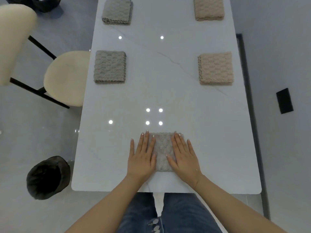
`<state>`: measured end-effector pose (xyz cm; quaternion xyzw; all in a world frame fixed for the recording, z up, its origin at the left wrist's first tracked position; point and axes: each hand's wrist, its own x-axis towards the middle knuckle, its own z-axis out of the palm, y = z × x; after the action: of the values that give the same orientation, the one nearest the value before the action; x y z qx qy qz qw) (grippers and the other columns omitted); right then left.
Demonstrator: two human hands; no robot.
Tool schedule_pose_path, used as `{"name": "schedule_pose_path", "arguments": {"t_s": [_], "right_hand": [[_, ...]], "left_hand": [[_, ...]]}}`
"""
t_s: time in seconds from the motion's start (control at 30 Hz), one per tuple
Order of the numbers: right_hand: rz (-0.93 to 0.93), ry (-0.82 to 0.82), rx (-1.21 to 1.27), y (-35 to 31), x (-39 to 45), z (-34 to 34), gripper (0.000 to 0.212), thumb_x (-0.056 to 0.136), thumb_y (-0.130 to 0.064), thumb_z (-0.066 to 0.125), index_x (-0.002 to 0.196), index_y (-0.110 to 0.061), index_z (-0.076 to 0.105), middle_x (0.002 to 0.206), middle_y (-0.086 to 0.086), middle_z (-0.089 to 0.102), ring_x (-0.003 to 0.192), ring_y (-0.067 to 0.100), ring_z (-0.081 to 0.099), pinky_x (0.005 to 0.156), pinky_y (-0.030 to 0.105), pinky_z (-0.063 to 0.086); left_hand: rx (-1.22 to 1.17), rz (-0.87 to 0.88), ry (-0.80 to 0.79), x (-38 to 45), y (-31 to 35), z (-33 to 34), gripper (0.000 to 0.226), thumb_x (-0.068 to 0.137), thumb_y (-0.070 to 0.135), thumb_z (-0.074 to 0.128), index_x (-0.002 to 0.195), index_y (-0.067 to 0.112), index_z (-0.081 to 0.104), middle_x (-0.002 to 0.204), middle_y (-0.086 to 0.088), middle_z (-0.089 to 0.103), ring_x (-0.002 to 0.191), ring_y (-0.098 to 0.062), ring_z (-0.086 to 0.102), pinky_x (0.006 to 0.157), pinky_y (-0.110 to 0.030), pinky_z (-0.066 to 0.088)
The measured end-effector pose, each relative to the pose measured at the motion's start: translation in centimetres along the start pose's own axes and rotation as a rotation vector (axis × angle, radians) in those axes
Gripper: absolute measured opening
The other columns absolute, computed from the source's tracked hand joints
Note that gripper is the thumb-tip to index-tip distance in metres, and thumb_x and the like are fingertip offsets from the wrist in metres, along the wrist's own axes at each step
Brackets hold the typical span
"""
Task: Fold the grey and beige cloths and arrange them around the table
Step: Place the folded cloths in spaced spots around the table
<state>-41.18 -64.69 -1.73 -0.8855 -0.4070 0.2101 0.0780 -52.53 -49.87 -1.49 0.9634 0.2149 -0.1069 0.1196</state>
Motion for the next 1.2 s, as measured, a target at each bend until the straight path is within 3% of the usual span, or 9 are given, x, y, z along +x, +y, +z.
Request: {"name": "schedule_pose_path", "arguments": {"t_s": [0.17, 0.37, 0.5, 0.6, 0.8, 1.03, 1.2], "right_hand": [[0.023, 0.053, -0.036, -0.8, -0.1, -2.4, 0.065, 0.099, -0.045, 0.023, 0.151, -0.010, 0.011, 0.159, 0.005, 0.008, 0.146, 0.015, 0.005, 0.118, 0.039, -0.002], [0.196, 0.161, -0.047, -7.7, 1.3, -2.8, 0.065, 0.096, -0.045, 0.025, 0.151, -0.010, 0.015, 0.158, 0.009, 0.014, 0.144, 0.018, 0.009, 0.117, 0.036, -0.006], [0.365, 0.231, 0.063, -14.8, 2.0, -1.2, 0.066, 0.094, -0.056, 0.002, 0.150, -0.022, -0.007, 0.159, -0.003, -0.009, 0.146, 0.011, -0.009, 0.117, 0.035, -0.012], [0.496, 0.255, 0.134, -19.5, 2.4, -1.1, 0.067, 0.093, -0.059, 0.002, 0.150, -0.026, -0.011, 0.159, -0.006, -0.015, 0.144, 0.007, -0.016, 0.115, 0.031, -0.019], [0.544, 0.315, 0.229, -24.0, 4.1, -1.5, 0.068, 0.092, -0.060, 0.001, 0.150, -0.027, -0.011, 0.159, -0.005, -0.014, 0.146, 0.011, -0.011, 0.120, 0.040, -0.001], [0.545, 0.351, 0.275, -26.8, 7.7, -1.1, 0.068, 0.094, -0.057, 0.005, 0.152, -0.022, -0.005, 0.159, -0.003, -0.012, 0.145, 0.008, -0.012, 0.120, 0.038, -0.004], [0.649, 0.363, 0.246, -29.5, 11.0, -0.7, 0.064, 0.095, -0.056, 0.007, 0.149, -0.025, -0.009, 0.158, -0.004, -0.012, 0.145, 0.009, -0.011, 0.119, 0.035, -0.009]], "left_hand": [[0.017, 0.052, 0.059, -0.4, -1.9, -3.3, 0.061, 0.096, 0.040, 0.025, 0.152, 0.017, 0.015, 0.160, -0.008, 0.009, 0.147, -0.021, 0.007, 0.116, -0.051, 0.007], [-0.027, 0.169, 0.086, 0.6, -8.2, -6.5, 0.059, 0.098, 0.041, 0.022, 0.152, 0.023, 0.010, 0.161, -0.005, 0.005, 0.148, -0.020, 0.004, 0.116, -0.051, 0.007], [-0.028, 0.297, 0.098, 1.5, -14.0, -9.6, 0.059, 0.099, 0.041, 0.025, 0.153, 0.024, 0.006, 0.161, -0.004, 0.000, 0.148, -0.019, -0.003, 0.118, -0.049, 0.000], [-0.017, 0.336, 0.104, 1.6, -17.8, -11.9, 0.060, 0.099, 0.042, 0.024, 0.153, 0.024, 0.004, 0.161, -0.004, -0.003, 0.148, -0.019, -0.004, 0.118, -0.049, 0.000], [0.053, 0.429, 0.096, 2.9, -21.9, -13.6, 0.059, 0.098, 0.043, 0.021, 0.153, 0.023, 0.008, 0.161, -0.005, 0.001, 0.148, -0.020, 0.001, 0.117, -0.049, 0.003], [0.079, 0.449, 0.107, 5.0, -25.0, -15.0, 0.058, 0.099, 0.042, 0.020, 0.152, 0.023, 0.010, 0.160, -0.007, 0.006, 0.147, -0.019, 0.001, 0.117, -0.049, 0.004], [0.053, 0.498, 0.041, 9.4, -28.2, -15.7, 0.058, 0.098, 0.044, 0.017, 0.152, 0.024, 0.009, 0.160, -0.008, 0.008, 0.147, -0.021, 0.004, 0.117, -0.050, 0.009]]}}
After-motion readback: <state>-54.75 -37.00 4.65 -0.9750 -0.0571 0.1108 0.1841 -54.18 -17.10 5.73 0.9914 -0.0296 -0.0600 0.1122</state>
